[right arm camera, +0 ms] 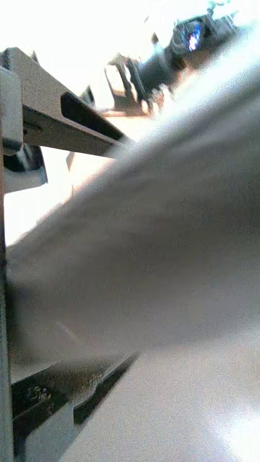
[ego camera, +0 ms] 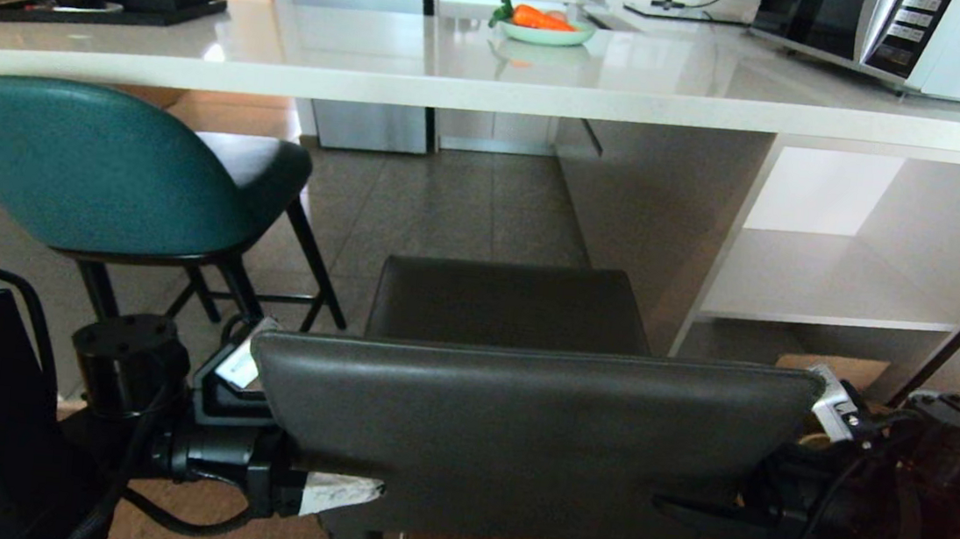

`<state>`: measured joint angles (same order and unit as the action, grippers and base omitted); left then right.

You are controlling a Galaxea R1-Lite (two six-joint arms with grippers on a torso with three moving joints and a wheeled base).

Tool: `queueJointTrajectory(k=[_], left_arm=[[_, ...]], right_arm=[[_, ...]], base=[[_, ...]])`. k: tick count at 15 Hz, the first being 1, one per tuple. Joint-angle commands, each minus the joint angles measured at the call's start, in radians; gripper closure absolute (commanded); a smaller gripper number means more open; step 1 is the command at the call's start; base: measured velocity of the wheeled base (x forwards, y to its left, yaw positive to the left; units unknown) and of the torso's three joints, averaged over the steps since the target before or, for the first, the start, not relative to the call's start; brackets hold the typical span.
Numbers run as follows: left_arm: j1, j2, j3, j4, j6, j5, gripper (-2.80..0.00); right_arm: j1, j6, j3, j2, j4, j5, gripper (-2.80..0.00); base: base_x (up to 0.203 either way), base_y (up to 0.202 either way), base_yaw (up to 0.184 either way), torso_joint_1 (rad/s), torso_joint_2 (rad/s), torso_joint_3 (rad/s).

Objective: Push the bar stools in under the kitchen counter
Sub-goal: Pull the gray chair out from under the dining table

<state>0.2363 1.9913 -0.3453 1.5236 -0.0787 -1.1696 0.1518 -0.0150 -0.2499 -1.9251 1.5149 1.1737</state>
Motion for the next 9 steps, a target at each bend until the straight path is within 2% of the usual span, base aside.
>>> queueJointTrajectory(k=[1,3,7,9], left_arm=[[-0.042,-0.014,0.015,0.006,-0.003,-0.009,-2.8],[-0.082,-0.022,0.034,0.006,-0.004,-0.019,-2.8],[-0.082,-0.068,0.093,0.006,-0.003,-0.019,-2.8],[-0.123,-0.105,0.134,0.006,-0.003,-0.021,-2.8]], right_arm=[[-0.033,-0.004,0.012,0.017,0.015,0.046,-2.8],[-0.086,-0.008,0.004,0.022,0.015,0.099,-2.8],[-0.119,-0.005,0.003,0.038,0.015,0.102,-2.8],[-0.16,-0.003,0.02,0.065,0.015,0.103,-2.8]], base=[[0.0,0.0,0.0,0.0,0.0,0.0],[0.0,0.0,0.0,0.0,0.0,0.0],[0.0,0.0,0.0,0.0,0.0,0.0],[0.0,0.0,0.0,0.0,0.0,0.0]])
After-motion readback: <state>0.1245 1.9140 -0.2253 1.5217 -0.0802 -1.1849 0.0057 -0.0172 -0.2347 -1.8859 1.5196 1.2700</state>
